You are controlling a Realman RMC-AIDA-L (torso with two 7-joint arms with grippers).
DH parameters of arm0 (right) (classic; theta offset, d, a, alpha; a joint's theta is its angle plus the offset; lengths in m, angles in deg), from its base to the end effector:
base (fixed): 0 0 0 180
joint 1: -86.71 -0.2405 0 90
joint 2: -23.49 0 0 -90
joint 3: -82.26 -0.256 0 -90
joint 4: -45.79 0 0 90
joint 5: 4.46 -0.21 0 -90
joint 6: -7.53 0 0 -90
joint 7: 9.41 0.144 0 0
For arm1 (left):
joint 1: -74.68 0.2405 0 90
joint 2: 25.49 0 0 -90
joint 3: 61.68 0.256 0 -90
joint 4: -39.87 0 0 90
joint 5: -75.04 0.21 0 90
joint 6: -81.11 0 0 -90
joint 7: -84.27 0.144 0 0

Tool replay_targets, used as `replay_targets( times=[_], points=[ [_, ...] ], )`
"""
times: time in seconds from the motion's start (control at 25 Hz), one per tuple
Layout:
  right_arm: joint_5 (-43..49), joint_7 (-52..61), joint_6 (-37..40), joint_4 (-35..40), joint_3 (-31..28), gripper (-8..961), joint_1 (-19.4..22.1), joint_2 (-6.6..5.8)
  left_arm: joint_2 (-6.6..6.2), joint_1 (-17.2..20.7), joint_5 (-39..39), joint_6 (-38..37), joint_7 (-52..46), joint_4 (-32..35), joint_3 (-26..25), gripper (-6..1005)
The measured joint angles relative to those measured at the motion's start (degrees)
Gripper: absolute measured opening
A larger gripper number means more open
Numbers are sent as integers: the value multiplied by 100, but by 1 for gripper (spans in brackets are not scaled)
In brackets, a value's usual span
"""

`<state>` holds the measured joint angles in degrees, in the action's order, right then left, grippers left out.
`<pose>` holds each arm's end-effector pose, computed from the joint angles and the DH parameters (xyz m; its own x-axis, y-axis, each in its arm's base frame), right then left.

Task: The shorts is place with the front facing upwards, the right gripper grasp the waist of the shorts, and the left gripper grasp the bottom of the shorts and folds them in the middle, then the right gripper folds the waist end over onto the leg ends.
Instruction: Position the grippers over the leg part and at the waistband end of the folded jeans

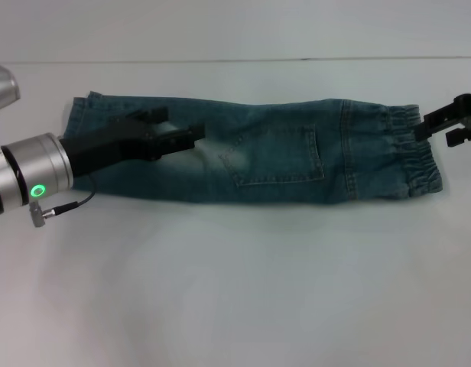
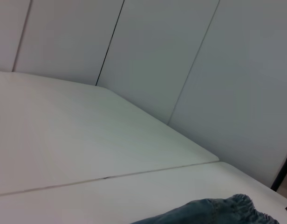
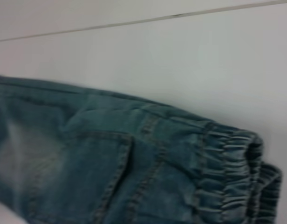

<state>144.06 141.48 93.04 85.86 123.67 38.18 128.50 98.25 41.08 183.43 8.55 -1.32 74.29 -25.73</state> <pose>0.2539 0.4209 0.0974 0.2519 -0.9432 -0.2165 -0.9330 -0.1772 -0.3132 -0.2504 0.3688 -0.0227 0.6152 0.4349 0.6576 0.6981 -0.6880 -0.1981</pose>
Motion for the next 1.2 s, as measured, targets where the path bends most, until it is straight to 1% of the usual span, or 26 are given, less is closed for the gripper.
replay_targets(
  times=[0.12,0.24,0.36,0.56,0.68,0.88,1.2],
  points=[
    [39,-34,-395,-268,154,764,-16,31,2,37,-10,-9,24,-22,-28,937],
    [42,-100,-733,-416,256,733,-24,123,4,48,-42,6,64,-67,-35,937],
    [43,-159,-934,-429,334,732,-30,213,6,44,-64,27,88,-129,-36,938],
    [46,-265,-1182,-435,421,733,-53,323,16,0,-74,47,93,-188,-24,938],
    [46,-280,-1345,-447,541,713,-62,390,18,-10,-74,80,94,-214,-4,937],
    [46,-288,-1594,-522,785,679,-103,461,19,-12,-74,106,95,-287,0,934],
    [44,-342,-1792,-654,904,626,-132,522,19,-8,-74,142,95,-349,-11,931]
  ],
)
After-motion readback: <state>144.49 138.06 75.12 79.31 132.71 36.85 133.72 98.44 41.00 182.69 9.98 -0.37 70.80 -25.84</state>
